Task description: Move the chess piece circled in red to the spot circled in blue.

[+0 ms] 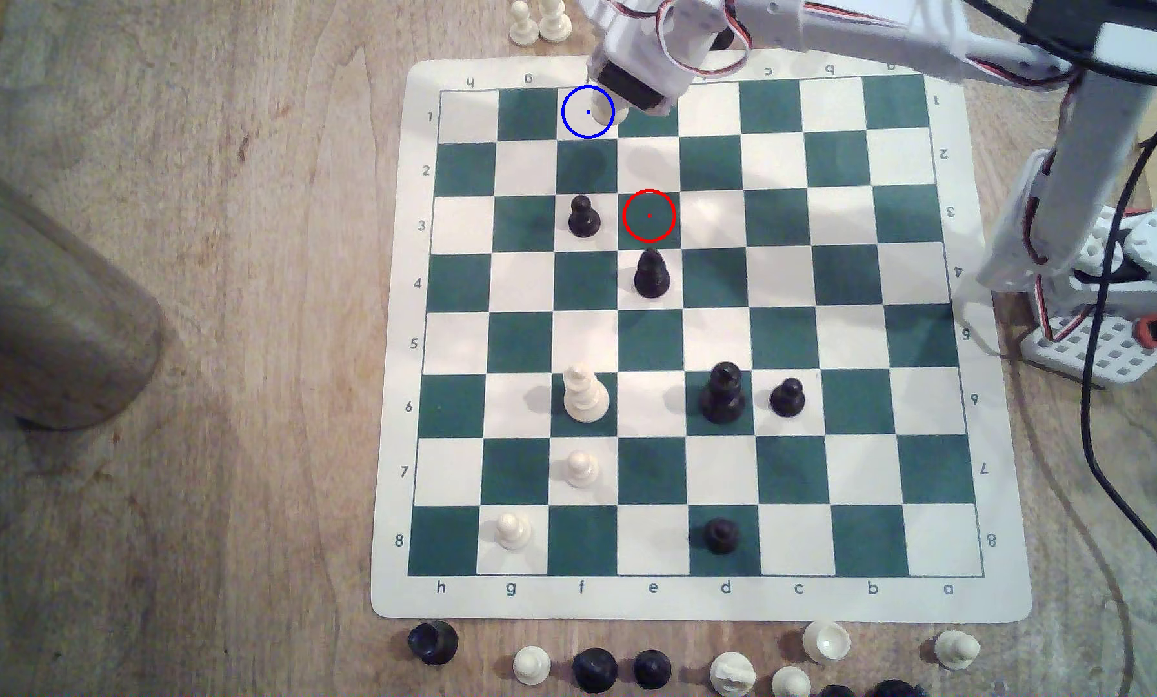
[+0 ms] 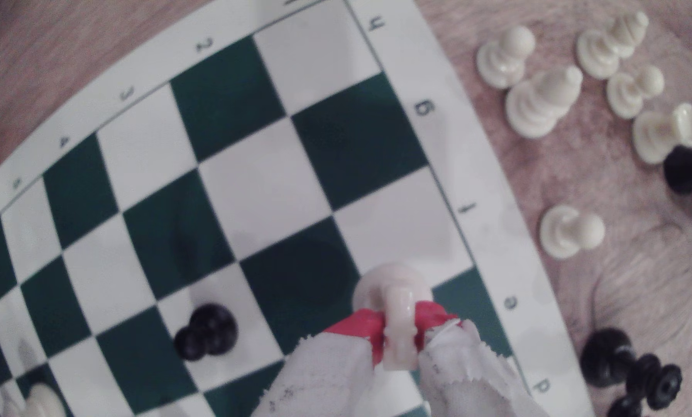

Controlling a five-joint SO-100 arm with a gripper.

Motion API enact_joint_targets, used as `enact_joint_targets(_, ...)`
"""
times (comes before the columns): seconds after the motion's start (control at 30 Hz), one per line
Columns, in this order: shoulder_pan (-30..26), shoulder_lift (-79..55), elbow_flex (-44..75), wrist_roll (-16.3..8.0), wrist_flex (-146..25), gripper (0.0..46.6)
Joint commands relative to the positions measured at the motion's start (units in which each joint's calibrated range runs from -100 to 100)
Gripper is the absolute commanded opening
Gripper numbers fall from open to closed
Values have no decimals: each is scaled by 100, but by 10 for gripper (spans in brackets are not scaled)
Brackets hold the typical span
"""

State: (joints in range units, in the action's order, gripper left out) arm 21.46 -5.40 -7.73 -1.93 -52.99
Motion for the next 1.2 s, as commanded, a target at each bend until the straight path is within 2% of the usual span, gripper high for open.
enact_joint_targets(0.0,87,-88,673,34,205,5)
enact_joint_targets(0.47,134,-784,900,34,696,5)
enact_joint_targets(1.17,197,-1047,836,34,802,6)
